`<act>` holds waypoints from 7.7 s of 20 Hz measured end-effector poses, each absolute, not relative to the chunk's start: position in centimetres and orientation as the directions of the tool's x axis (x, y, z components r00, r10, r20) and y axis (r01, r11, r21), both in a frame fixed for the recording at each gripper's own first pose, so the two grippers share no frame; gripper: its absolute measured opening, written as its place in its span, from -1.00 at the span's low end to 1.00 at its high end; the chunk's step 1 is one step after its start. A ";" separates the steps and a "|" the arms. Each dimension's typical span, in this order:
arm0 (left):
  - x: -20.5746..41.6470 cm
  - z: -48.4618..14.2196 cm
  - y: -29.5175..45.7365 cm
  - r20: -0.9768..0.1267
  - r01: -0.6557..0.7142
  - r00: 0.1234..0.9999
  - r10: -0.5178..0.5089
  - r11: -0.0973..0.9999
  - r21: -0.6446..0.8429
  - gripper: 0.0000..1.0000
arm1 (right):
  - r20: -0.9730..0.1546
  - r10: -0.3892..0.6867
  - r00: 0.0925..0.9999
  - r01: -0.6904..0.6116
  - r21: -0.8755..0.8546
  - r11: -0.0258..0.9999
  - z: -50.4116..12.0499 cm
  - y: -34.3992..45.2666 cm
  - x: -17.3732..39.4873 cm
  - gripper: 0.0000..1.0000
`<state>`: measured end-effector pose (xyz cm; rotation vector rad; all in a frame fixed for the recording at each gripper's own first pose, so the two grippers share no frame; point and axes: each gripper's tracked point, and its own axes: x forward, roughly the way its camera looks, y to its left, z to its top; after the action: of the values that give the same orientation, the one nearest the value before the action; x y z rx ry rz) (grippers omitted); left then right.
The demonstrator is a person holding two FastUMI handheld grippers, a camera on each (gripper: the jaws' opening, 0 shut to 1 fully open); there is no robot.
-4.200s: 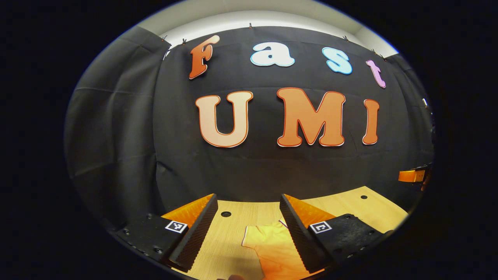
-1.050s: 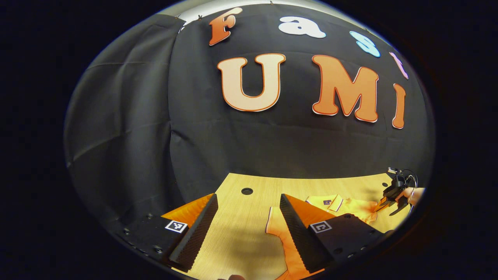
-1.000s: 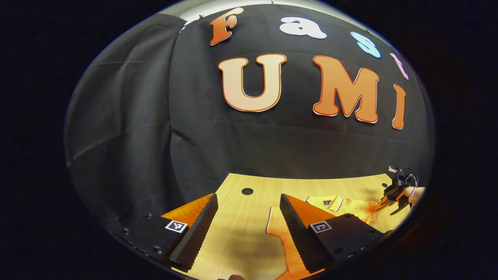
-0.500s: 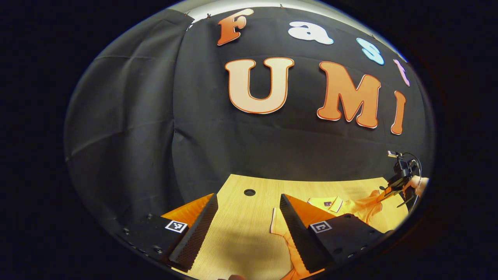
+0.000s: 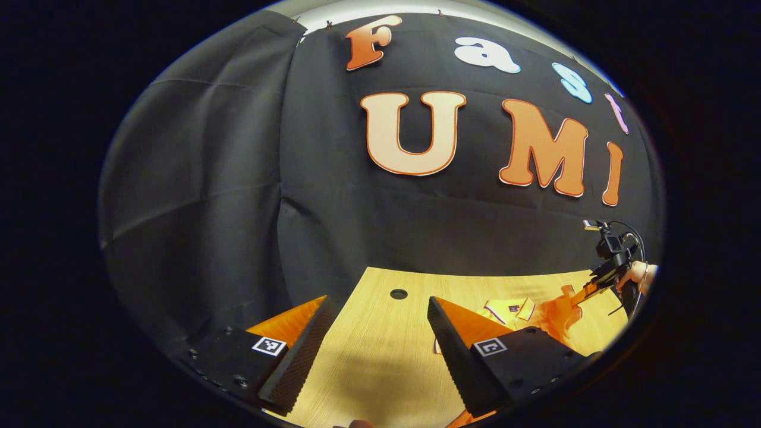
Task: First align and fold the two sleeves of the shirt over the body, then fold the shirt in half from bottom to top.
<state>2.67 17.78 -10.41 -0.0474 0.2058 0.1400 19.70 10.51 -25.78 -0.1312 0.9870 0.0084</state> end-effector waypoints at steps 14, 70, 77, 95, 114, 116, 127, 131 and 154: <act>0.7 -12.6 21.3 -0.249 -0.193 0.951 0.181 0.981 -0.024 0.97 | -0.886 0.068 0.459 -0.192 -0.025 0.981 -31.7 18.8 18.0 -0.93; 21.3 -40.2 4.1 -0.920 0.147 0.391 0.010 0.986 0.074 0.94 | -0.442 0.134 0.887 -0.144 0.012 0.990 -9.6 -1.2 10.9 0.97; 21.1 -40.2 2.6 -0.938 0.155 0.344 -0.040 0.988 0.015 0.87 | -0.459 0.149 0.876 -0.146 0.041 0.988 -10.3 -0.6 11.5 0.97; 20.4 -32.7 -1.0 -0.900 0.187 0.436 -0.014 0.980 0.075 -0.95 | -0.399 0.149 0.905 -0.157 0.013 0.988 -8.2 -1.2 11.1 0.97; 17.5 -28.9 -20.1 -0.883 0.421 0.423 -0.202 0.907 -0.005 -0.95 | -0.379 0.101 0.920 -0.093 0.039 0.995 -8.5 -6.6 7.9 0.97; 17.2 -29.8 -21.5 -0.890 0.436 0.407 -0.204 0.900 -0.006 -0.95 | -0.386 0.093 0.918 -0.086 0.036 0.996 -8.8 -7.2 7.7 0.97; 16.1 -34.9 -26.0 -0.905 0.406 0.342 -0.255 0.908 -0.103 -0.88 | -0.428 0.057 0.902 -0.050 0.027 0.998 -10.3 -9.1 7.2 0.97; 15.2 -34.6 -27.4 -0.879 0.404 0.321 -0.352 0.890 -0.209 -0.33 | -0.447 0.060 0.893 -0.054 0.026 0.998 -10.9 -8.7 7.4 0.97; 6.1 -26.8 -12.0 -0.772 0.251 0.547 -0.324 0.943 -0.217 0.96 | -0.627 0.183 0.758 -0.241 -0.009 0.970 -17.7 3.0 6.0 0.98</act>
<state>6.06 -12.01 -26.78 -0.0843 0.9315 -0.3411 5.97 3.05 -17.69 -0.0907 0.6727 0.2312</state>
